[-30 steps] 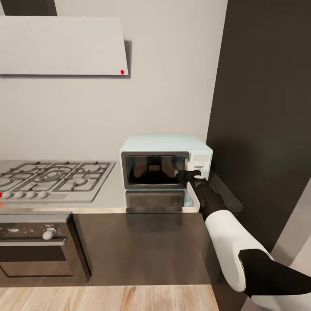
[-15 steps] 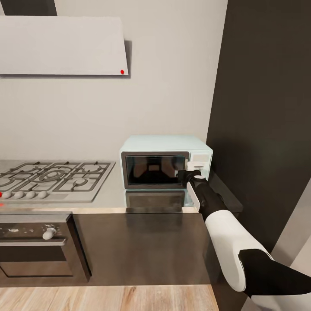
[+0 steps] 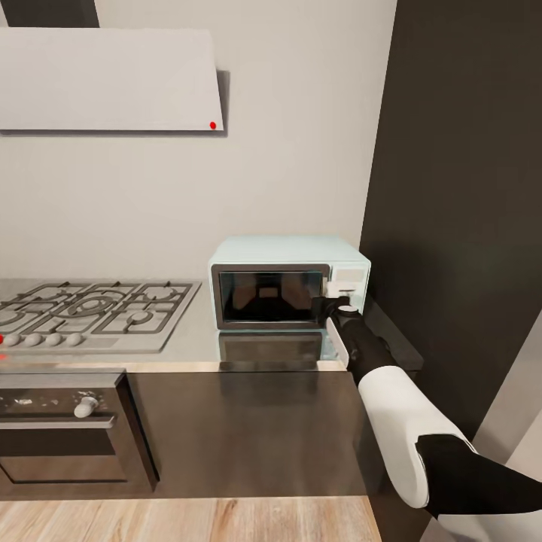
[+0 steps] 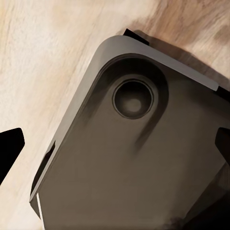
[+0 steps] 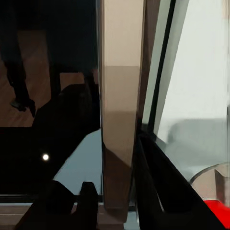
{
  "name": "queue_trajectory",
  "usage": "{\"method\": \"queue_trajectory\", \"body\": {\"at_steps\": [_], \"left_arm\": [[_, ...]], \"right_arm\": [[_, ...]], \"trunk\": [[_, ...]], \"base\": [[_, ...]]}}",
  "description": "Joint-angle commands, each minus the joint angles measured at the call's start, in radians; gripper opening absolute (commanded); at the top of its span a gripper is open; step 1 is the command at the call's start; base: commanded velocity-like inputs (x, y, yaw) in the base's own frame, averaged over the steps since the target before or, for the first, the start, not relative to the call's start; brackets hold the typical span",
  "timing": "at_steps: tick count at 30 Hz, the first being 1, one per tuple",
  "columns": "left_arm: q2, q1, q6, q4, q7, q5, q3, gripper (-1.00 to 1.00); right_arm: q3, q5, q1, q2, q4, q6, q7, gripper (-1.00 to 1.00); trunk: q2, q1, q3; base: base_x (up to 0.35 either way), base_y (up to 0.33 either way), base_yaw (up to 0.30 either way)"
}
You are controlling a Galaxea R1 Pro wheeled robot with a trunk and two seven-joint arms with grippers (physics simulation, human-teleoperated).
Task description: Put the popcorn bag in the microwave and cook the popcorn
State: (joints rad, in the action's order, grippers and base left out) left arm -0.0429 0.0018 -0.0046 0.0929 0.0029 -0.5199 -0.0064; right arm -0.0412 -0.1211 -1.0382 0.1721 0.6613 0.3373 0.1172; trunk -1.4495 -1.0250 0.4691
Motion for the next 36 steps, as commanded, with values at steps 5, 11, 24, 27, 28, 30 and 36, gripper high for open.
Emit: {"method": "queue_trajectory", "body": {"at_steps": [5,11,24,27,28,30,36], "left_arm": [[0.000,0.000,-0.001,0.001,0.000,-0.003,-0.001,1.00],[0.000,0.000,0.000,0.001,0.002,-0.004,-0.004,1.00],[0.000,0.000,-0.002,0.001,0.000,-0.003,-0.005,1.00],[0.000,0.000,-0.002,0.001,0.000,-0.004,-0.003,1.00],[0.000,0.000,-0.002,0.001,0.000,-0.004,-0.002,1.00],[0.000,0.000,-0.002,0.001,0.000,-0.003,-0.002,1.00],[0.000,0.000,-0.002,0.001,0.000,-0.003,-0.003,1.00]], "right_arm": [[0.000,0.017,0.000,0.002,0.001,0.002,-0.004,-1.00],[0.000,0.015,0.000,0.002,0.001,0.002,-0.003,-1.00],[0.000,0.014,0.000,0.002,0.001,0.002,-0.002,-1.00],[0.000,0.014,0.000,0.002,0.001,0.002,-0.002,-1.00],[0.000,0.014,0.000,0.002,0.001,0.002,-0.002,-1.00],[0.000,0.014,0.000,0.002,0.001,0.002,-0.002,-1.00],[0.000,0.014,0.000,0.002,0.001,0.002,-0.003,-1.00]], "trunk": [[-0.001,0.000,0.001],[-0.001,0.000,0.001],[-0.001,0.000,0.001],[-0.001,0.000,0.001],[-0.001,0.000,0.001],[-0.001,0.000,0.001],[-0.001,0.000,0.001]], "base": [[0.000,0.000,0.000],[0.000,0.000,0.000],[-0.035,0.000,0.000],[-0.205,0.000,0.000],[-0.106,0.000,0.000],[-0.045,0.000,0.000],[-0.013,0.000,0.000]]}}
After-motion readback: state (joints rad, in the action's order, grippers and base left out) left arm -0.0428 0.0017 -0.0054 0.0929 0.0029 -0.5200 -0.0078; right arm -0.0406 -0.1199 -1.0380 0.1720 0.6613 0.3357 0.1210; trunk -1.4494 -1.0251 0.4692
